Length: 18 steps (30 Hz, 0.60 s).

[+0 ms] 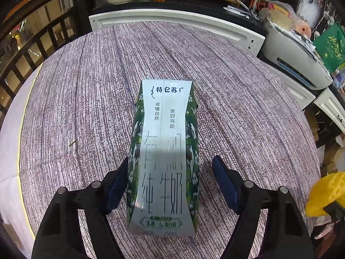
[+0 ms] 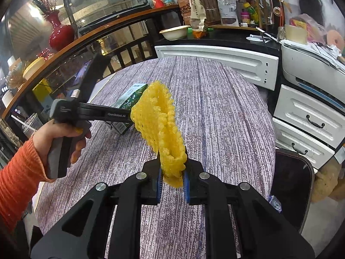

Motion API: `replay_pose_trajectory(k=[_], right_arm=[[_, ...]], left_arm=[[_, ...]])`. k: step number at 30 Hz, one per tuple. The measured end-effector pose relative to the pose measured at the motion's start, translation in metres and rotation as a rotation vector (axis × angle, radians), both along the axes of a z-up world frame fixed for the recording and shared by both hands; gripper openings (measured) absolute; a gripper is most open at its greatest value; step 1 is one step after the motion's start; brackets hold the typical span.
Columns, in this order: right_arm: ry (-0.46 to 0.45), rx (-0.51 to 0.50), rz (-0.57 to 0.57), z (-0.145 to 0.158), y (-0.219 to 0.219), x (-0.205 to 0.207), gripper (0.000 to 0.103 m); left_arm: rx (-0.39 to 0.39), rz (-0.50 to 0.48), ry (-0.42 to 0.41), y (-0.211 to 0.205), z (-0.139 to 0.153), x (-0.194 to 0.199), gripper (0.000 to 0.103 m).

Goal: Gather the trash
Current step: 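Grasp the yellow foam net with the right tool while the left grasps the milk carton, then carry the yellow net and milk carton to the brown bin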

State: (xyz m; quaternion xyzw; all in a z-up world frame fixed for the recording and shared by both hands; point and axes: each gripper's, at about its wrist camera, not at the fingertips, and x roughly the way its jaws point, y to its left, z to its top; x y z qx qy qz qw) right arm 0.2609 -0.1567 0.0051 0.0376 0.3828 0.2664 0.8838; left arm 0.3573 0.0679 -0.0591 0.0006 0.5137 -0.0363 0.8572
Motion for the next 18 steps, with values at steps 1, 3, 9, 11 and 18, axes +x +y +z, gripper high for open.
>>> replay_pose_trajectory(k=[1,3,9,11,18], right_arm=[[0.001,0.001,-0.004,0.0,-0.001,0.0,0.016],[0.001,0.002,-0.007,0.0,-0.004,0.0,0.016],[0.001,0.012,-0.022,0.0,-0.009,0.0,0.016],[0.002,0.015,-0.028,0.0,-0.011,-0.001,0.016],[0.002,0.019,-0.043,-0.001,-0.018,-0.002,0.016]], left_arm=[[0.013,0.001,-0.002,-0.001,-0.001,0.001,0.069],[0.033,0.002,-0.007,-0.003,0.0,0.001,0.065],[0.057,0.011,-0.02,-0.004,0.001,0.002,0.051],[0.056,0.015,-0.023,-0.003,0.002,0.001,0.05],[-0.003,0.043,-0.048,0.002,0.004,-0.006,0.05]])
